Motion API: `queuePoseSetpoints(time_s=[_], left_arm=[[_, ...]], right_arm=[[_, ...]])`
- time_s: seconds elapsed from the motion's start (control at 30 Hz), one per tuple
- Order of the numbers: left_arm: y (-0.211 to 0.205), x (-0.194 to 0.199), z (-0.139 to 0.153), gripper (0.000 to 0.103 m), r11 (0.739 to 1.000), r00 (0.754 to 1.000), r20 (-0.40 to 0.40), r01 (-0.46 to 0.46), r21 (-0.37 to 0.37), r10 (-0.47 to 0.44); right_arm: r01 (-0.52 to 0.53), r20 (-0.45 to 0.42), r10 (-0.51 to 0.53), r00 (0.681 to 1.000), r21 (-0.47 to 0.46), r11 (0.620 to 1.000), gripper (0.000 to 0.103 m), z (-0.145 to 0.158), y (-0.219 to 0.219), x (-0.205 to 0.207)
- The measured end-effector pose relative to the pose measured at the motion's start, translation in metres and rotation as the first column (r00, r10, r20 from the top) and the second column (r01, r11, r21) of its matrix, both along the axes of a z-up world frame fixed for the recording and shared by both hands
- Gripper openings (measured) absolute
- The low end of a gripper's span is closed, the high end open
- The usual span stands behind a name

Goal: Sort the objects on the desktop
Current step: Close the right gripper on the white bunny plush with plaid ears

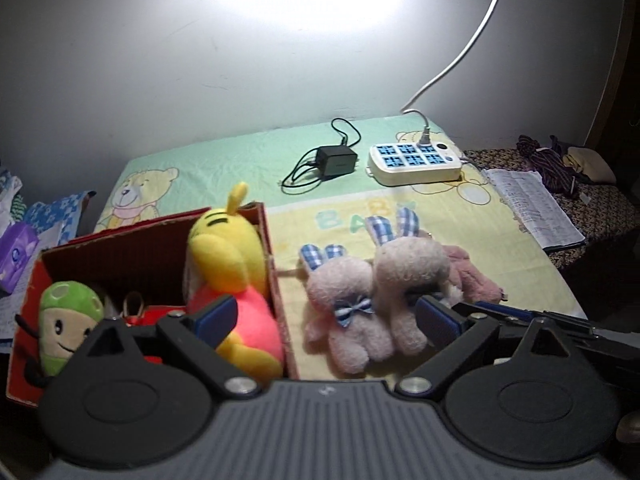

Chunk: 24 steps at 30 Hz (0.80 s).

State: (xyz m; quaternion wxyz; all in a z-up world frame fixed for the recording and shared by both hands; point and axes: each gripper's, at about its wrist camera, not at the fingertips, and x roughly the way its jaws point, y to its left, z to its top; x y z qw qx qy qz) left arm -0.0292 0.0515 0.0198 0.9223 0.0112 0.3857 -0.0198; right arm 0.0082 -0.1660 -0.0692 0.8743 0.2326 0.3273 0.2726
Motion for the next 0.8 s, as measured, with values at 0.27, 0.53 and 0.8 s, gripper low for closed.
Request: queuePoseSetpoints(time_s=[0.27, 0.53, 0.8], left_arm=[[-0.048, 0.013, -0.026, 0.096, 0.994, 0.994, -0.011, 0.107, -0.034, -0.108], [-0.069, 0.046, -0.078, 0.088, 0.995, 0.995, -0.034, 0.096, -0.023, -0.096], [-0.064, 0.085, -0.105, 0.088, 0.993, 0.995, -0.083, 0.050, -0.109, -0.059]], right_arm=[[0.025, -0.048, -0.024, 0.999, 0.022, 0.999, 0.043, -0.019, -0.035, 0.022], [0.050, -0.177, -0.016, 0.984, 0.186, 0.981, 0.045, -0.039, -0.069, 0.060], [-0.047, -0.167, 0.084, 0.982, 0.218, 0.975, 0.056, -0.042, -0.048, 0.091]])
